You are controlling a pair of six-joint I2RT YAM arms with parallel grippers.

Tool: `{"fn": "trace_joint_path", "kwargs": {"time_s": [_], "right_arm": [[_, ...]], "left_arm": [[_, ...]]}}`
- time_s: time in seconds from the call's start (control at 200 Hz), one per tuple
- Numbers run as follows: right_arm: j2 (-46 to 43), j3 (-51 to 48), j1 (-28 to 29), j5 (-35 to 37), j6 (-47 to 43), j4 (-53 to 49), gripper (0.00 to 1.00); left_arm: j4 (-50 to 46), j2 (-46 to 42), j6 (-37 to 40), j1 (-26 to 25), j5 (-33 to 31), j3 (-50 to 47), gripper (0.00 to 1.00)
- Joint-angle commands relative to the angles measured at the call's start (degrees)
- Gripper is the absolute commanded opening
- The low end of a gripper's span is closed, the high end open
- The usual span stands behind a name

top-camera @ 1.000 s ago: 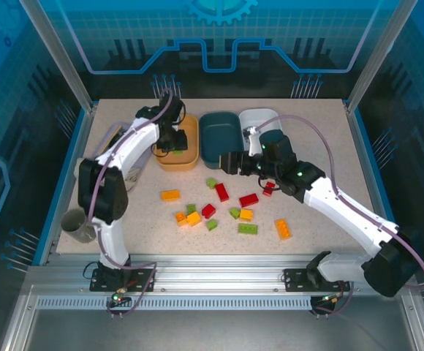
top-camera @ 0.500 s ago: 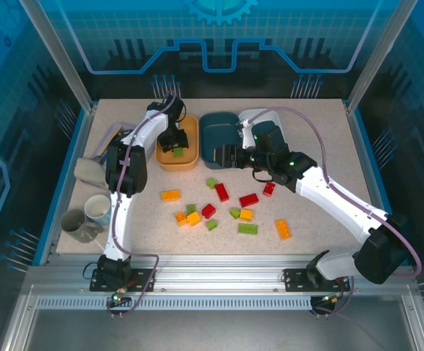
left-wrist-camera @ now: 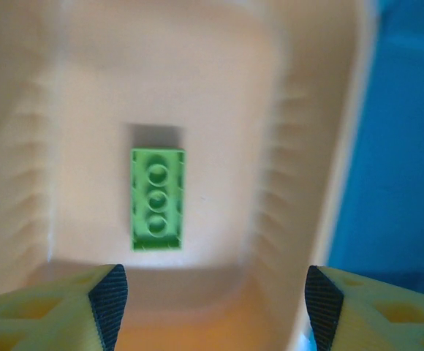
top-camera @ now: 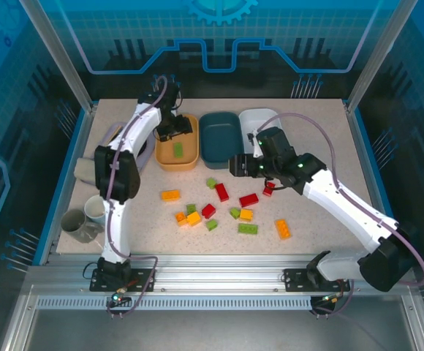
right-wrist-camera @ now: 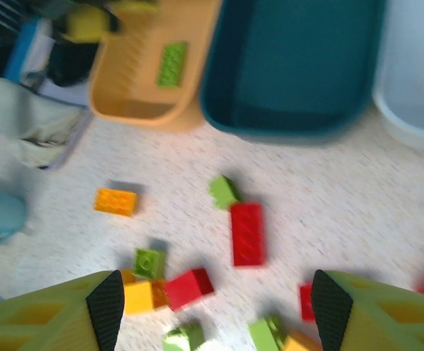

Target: Sort the legos into containers by color

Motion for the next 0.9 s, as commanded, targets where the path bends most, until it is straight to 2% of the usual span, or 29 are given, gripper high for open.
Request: {"fn": "trace_joint_path", "kwargs": {"time_s": [0.0,0.08,0.16,0.25,0.395,0.58,0.895], "right_arm": [[-2.7,2.4,-1.0,6.3,4.5,-19.0,0.71],[-3.4,0.3,-2.2,6.0,9.0,-28.1,0.71],[-4.2,-4.4,-4.2,3.1,11.9,-32.6,0.72],[-4.8,-10.6,-5.7,0.0,13.6,-33.1,0.75],[-1.8,-16.1,-5.6,-1.3,14.4,-30.8,0.78],[3.4,-20.7,-6.4,-1.1,14.3,-25.3,0.8],[11.1,-22.0,-12.2,-4.0,9.8,-17.6,0.76]], "left_arm": [[4.7,-12.0,-3.9,-3.0,4.1,-7.7,0.72],[9.8,-19.8,-6.0,-5.2,6.1,-17.2,0.76],[15.4,-28.3,-8.2,-7.5,8.8,-27.8,0.84],[20.2,-37.0,-10.1,-10.9,10.9,-38.9,0.91],[21.6,-46.7,-11.0,-17.5,11.4,-50.4,0.92],[21.7,-54.4,-13.7,-19.3,11.9,-58.5,0.92],[20.7,-59.9,-14.3,-19.3,11.7,-60.8,0.92]]}}
